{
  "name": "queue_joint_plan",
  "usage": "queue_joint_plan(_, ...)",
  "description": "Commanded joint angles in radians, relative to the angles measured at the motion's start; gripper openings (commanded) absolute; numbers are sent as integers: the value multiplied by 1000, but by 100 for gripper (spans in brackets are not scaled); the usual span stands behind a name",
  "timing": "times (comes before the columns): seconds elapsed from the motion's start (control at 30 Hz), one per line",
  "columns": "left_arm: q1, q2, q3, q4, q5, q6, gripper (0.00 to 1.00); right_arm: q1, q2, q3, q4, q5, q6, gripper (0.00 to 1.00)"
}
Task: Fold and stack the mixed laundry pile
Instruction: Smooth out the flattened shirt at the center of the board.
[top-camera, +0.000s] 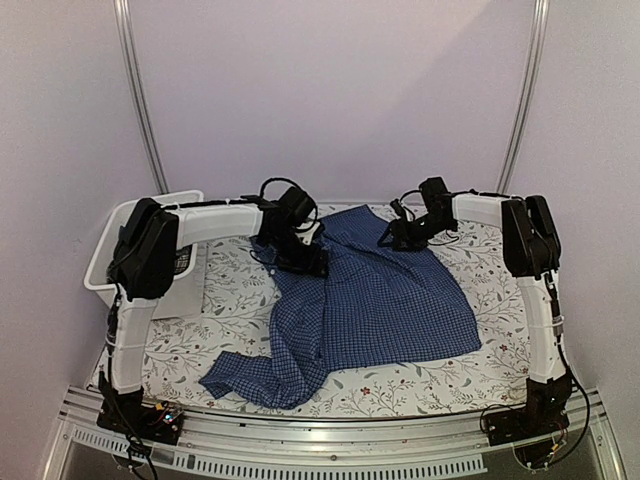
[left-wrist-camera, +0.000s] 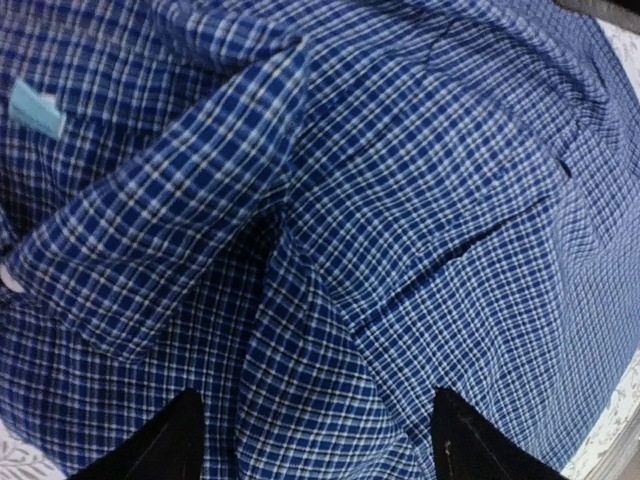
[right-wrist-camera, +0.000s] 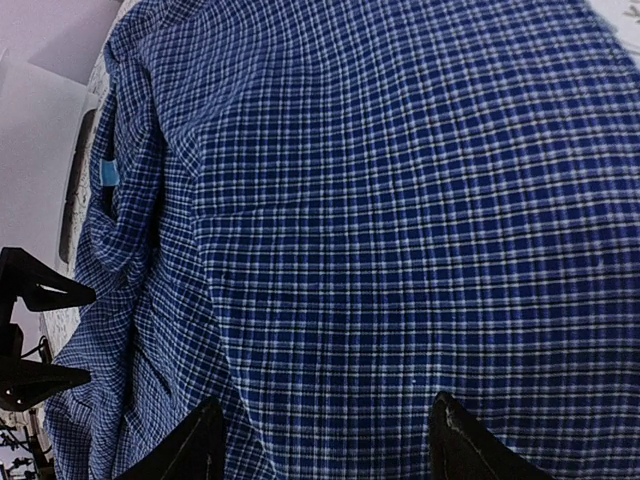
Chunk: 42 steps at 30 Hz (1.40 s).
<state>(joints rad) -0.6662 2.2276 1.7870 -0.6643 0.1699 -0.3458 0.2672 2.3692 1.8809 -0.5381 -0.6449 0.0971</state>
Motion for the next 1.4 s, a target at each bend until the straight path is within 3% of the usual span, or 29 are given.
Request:
queue_joint_plan(0.0,8,56,20,-61,48,21,63,7,63,20,19,23,10,67)
queue_joint_plan(0.1,15,18,-43,-58,69,36,42,8,87,-10,-3,71,10,64)
queue_joint_plan(0.23,64,-191,-227,-21,15,-13,1,5,54,-123,-24,169,24,58)
queue_joint_plan(0.4,159,-441,-529,-40,-64,-105,0,-43,-99,-411,-12,280,124,57)
queue_joint_plan(0.6,190,-518,-780,-98,-38,-195,0,-49,-370,-808,16,274,246,57)
queue_joint_plan(0.7,190,-537,-830,-94,-57,-242,2,-49,-494,-961,25,263,314,58)
queue_joint_plan(0.83,187,-574,-792,-84,-88,-251,23,-53,-643,-1016,32,291,352,61)
queue_joint_plan(0.97,177,-615,-657,-99,-154,-211,53,-84,-643,-883,10,315,319,66)
queue_joint_plan(1.0,169,-621,-629,-75,-140,-189,56,-86,-627,-835,1,322,300,68)
queue_joint_plan(1.13,119,-562,-504,17,-105,-81,64,-88,-568,-646,-33,348,220,73)
queue_joint_plan(1.37,-13,-213,-146,-66,-168,20,77,-90,-413,-504,-70,281,153,70)
